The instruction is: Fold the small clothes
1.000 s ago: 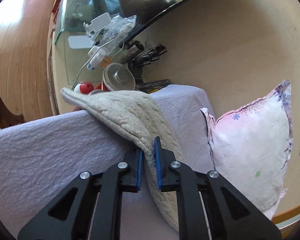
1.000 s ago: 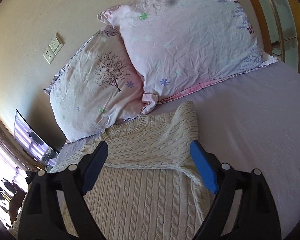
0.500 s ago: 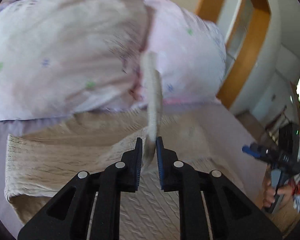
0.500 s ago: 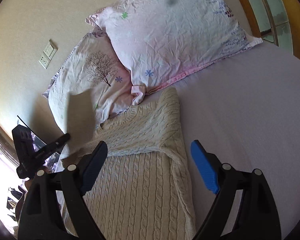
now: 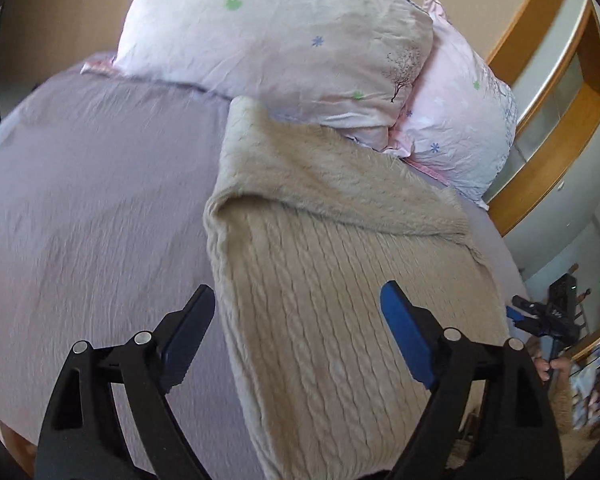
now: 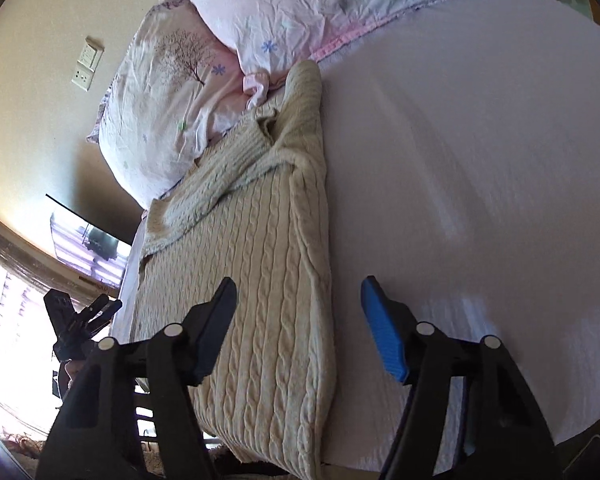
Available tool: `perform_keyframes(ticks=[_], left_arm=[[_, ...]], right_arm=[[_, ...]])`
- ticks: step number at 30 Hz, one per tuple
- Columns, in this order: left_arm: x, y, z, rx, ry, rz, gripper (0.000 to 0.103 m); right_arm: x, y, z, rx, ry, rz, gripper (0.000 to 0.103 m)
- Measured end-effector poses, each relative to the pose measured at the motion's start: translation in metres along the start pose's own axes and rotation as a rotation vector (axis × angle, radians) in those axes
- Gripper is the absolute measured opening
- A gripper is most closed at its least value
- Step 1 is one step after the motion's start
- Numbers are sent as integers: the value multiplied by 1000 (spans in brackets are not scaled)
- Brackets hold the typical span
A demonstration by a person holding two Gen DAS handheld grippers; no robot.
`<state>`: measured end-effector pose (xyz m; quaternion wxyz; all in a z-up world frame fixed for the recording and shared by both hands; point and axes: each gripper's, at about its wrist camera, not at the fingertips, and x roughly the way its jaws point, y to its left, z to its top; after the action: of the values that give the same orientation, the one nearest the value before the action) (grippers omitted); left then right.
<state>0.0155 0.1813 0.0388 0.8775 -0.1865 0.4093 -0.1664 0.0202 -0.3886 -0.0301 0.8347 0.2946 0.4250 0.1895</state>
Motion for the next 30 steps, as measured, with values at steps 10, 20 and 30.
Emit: perform_keyframes(ticks=[10,20,30], left_arm=[[-9,20,-68,-126,14,-215,58],[-10,4,-138,-193,45,-353,43],[-23,-11,-86,-155,8,-364,7]], right_arm=[[-10,9,-54,-27,126,222,33],[-13,10,-99,-39,176,291,12],[-44,73,-49,-250,-29,387,7]])
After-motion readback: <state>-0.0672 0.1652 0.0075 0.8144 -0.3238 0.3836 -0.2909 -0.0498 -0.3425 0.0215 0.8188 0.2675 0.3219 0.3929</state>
